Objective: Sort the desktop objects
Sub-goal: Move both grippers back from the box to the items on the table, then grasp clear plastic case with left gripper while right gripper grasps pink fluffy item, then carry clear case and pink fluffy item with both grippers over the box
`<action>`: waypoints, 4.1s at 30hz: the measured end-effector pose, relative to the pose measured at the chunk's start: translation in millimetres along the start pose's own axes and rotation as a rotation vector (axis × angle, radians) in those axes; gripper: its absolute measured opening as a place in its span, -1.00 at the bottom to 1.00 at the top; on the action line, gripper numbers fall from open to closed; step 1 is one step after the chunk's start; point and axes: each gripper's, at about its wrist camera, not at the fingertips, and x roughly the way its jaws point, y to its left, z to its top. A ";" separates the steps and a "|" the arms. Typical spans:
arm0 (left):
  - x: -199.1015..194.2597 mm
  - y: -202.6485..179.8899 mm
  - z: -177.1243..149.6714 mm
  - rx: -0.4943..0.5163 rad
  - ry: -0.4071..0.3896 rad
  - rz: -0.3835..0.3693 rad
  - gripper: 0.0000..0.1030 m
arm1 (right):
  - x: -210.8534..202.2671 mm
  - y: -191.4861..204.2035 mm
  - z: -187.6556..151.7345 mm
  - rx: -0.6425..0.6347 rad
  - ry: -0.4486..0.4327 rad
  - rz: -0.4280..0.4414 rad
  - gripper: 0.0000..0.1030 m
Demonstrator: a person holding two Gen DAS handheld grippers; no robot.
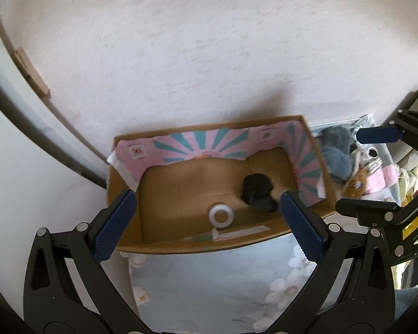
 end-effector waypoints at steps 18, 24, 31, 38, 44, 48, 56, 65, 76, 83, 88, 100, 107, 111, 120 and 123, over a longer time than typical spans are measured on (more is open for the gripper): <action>-50.0 -124.1 9.9 0.152 -0.108 -0.119 0.99 | -99.8 -93.3 -78.2 0.101 -0.078 -0.092 0.67; -30.5 -176.4 -2.5 0.201 -0.061 -0.161 0.99 | -104.1 -129.2 -120.5 0.169 -0.071 -0.091 0.67; 1.7 -239.3 -37.6 0.225 0.034 -0.234 0.99 | -86.9 -152.6 -170.6 0.144 -0.007 -0.086 0.67; 50.0 -298.4 -75.1 0.193 0.148 -0.255 0.99 | -65.3 -183.8 -211.3 0.053 0.030 -0.042 0.67; 92.0 -321.9 -92.7 0.088 0.199 -0.236 0.99 | -29.3 -209.8 -238.1 -0.089 0.086 -0.016 0.67; 113.3 -327.6 -97.1 0.033 0.224 -0.224 0.99 | -11.1 -220.4 -240.9 -0.129 0.093 0.039 0.67; 132.6 -329.5 -107.5 -0.055 0.231 -0.205 0.87 | 19.7 -218.2 -240.9 -0.256 0.116 0.118 0.67; 128.8 -331.1 -118.4 -0.054 0.220 -0.192 0.59 | 28.4 -226.8 -242.5 -0.274 0.124 0.152 0.09; 71.8 -317.7 -113.3 -0.014 0.189 -0.182 0.58 | -5.5 -232.4 -241.9 -0.198 0.074 0.131 -0.37; 22.8 -296.2 -92.1 -0.010 0.134 -0.170 0.58 | -60.5 -230.9 -219.8 -0.094 0.022 0.129 -0.37; 11.1 -280.8 -68.3 0.027 0.091 -0.164 0.58 | -79.9 -214.2 -203.4 -0.066 -0.019 0.121 -0.37; -26.7 -203.1 -40.7 -0.007 -0.002 -0.141 0.58 | -102.4 -165.8 -148.1 -0.079 -0.059 0.087 -0.37; -41.4 -141.6 -28.5 -0.033 -0.031 -0.099 0.58 | -106.3 -124.6 -99.6 -0.105 -0.086 0.093 -0.37; -44.9 -108.4 -22.6 -0.043 -0.040 -0.078 0.58 | -99.1 -98.9 -73.9 -0.136 -0.085 0.099 -0.37; -42.7 -46.3 -21.0 -0.062 -0.044 -0.044 0.58 | -69.2 -46.4 -26.0 -0.174 -0.067 0.109 -0.37; -34.7 -25.7 -20.0 -0.069 -0.033 -0.042 0.58 | -55.8 -31.4 -11.4 -0.170 -0.057 0.113 -0.37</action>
